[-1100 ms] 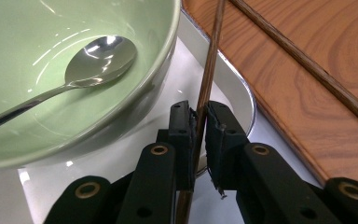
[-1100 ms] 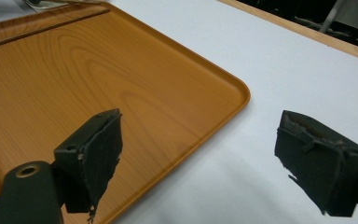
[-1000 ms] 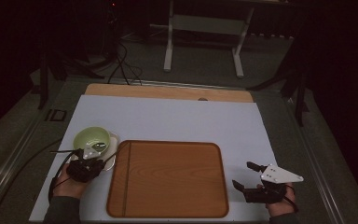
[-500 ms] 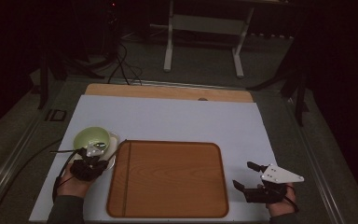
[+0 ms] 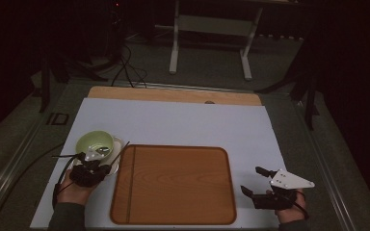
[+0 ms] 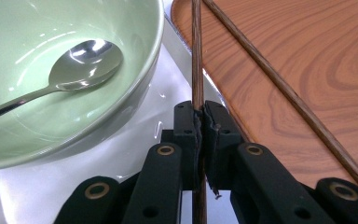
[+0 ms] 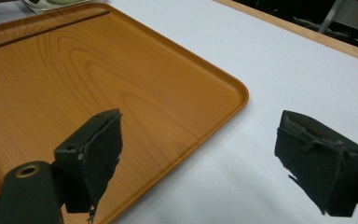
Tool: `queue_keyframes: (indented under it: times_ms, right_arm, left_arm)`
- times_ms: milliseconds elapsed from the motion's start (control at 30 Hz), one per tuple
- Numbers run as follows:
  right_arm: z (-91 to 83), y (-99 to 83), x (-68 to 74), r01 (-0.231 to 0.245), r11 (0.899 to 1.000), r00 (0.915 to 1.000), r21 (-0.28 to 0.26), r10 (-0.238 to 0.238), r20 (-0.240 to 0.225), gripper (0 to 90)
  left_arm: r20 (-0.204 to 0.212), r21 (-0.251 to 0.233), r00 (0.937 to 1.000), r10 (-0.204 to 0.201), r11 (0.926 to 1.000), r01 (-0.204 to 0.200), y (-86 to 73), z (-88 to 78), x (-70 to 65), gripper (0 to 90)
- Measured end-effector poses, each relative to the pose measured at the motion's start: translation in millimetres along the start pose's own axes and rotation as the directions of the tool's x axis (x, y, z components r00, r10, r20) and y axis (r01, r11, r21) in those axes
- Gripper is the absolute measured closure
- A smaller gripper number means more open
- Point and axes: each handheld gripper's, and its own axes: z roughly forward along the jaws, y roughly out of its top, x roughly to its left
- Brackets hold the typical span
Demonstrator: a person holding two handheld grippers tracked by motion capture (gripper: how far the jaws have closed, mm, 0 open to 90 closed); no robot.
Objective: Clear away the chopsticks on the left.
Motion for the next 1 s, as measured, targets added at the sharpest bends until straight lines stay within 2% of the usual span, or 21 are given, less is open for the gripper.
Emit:
queue_keyframes:
  times_ms: [633,767,900,1000]
  right_arm:
    - [-0.4,-0.1,-0.1,-0.004,1.0,1.0,-0.001,0.004,0.002,14.8]
    - [-0.3,0.0,0.0,-0.003,1.0,1.0,-0.002,0.003,0.004,14.8]
    - [-0.5,0.0,0.2,-0.003,1.0,1.0,-0.006,0.003,0.006,14.8]
    - [-1.0,0.1,0.3,-0.005,1.0,1.0,-0.009,0.005,0.008,14.8]
  left_arm:
    - [0.017,-0.08,0.9996,-0.023,0.9965,0.024,8.9,-20.7,-12.0,85.3]
    - [0.025,-0.108,0.9984,-0.052,0.9926,0.054,11.5,-24.4,-15.0,85.3]
    - [0.03,-0.127,0.998,-0.056,0.9902,0.059,13.1,-26.6,-19.7,85.3]
    - [0.042,-0.151,0.9967,-0.07,0.9856,0.075,14.9,-28.9,-25.5,85.3]
